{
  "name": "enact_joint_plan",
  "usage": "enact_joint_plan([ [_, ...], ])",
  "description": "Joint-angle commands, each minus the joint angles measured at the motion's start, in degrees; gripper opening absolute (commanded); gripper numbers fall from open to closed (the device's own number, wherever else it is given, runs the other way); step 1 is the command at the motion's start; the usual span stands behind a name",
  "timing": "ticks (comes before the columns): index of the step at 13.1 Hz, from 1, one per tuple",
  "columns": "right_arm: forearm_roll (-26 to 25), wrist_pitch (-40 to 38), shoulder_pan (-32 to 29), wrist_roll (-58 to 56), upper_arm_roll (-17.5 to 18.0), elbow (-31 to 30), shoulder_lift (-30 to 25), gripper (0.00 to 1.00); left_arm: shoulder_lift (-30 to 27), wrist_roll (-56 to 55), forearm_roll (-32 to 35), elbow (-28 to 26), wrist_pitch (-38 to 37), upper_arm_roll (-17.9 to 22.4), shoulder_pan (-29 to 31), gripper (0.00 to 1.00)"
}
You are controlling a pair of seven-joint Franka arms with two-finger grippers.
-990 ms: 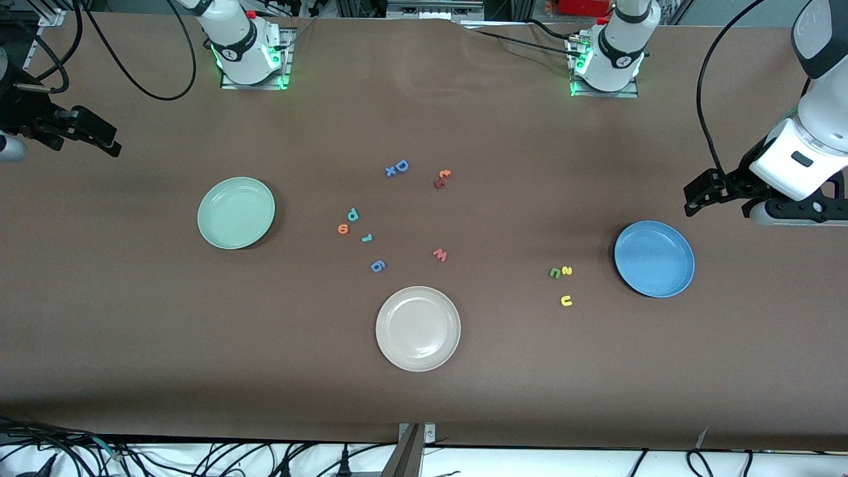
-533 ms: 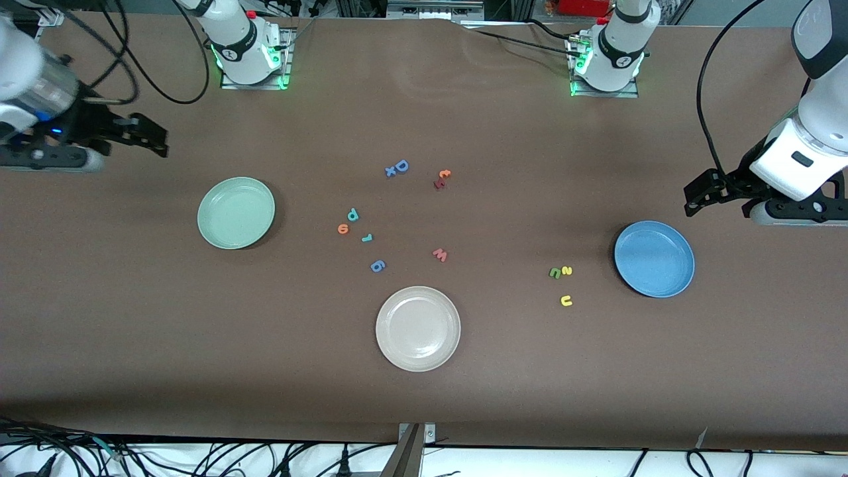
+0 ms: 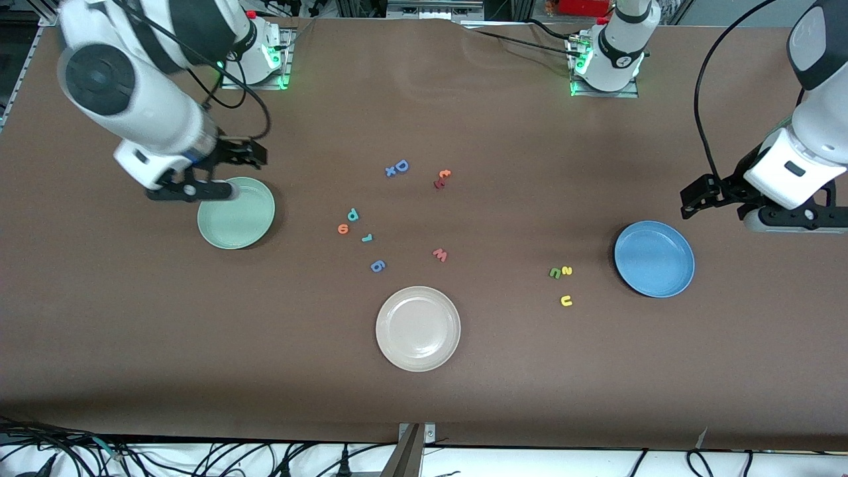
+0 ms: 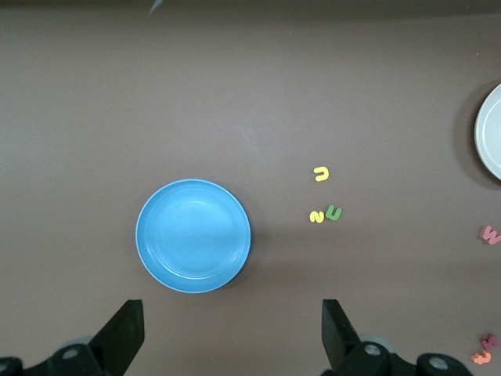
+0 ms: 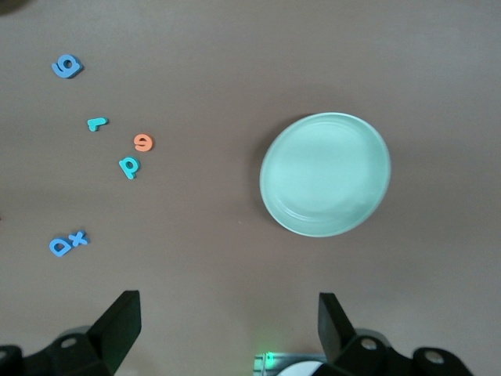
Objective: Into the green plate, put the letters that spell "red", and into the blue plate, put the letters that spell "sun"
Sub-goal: 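Reach the right gripper to the teal p while the left gripper reaches yellow letters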
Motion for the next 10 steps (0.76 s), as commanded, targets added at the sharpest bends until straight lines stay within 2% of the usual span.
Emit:
enact_joint_plan([
  [1, -0.3, 6.6, 3.5, 5.8, -0.1, -1.6, 4.8, 1.0, 4.1, 0.5, -1.4, 1.8, 0.2, -0.1, -0.3, 1.0],
  [4, -0.2, 22.6, 6.8, 14.6, -0.1, -8.1, 10.2, 1.0, 12.6, 0.9, -1.8, 1.7, 7.5, -0.1, -1.6, 0.99],
  [7, -0.2, 28.5, 10.9, 21.1, -0.1, -9.5, 15.1, 1.0, 18.7, -2.7, -1.9, 1.4, 11.4, -0.1, -3.2, 0.99],
  [10, -0.2, 39.8, 11.2, 21.4, 0.0, -14.6, 17.8, 1.0, 22.6, -11.1, -4.8, 1.6, 15.3, -0.1, -4.4, 0.96],
])
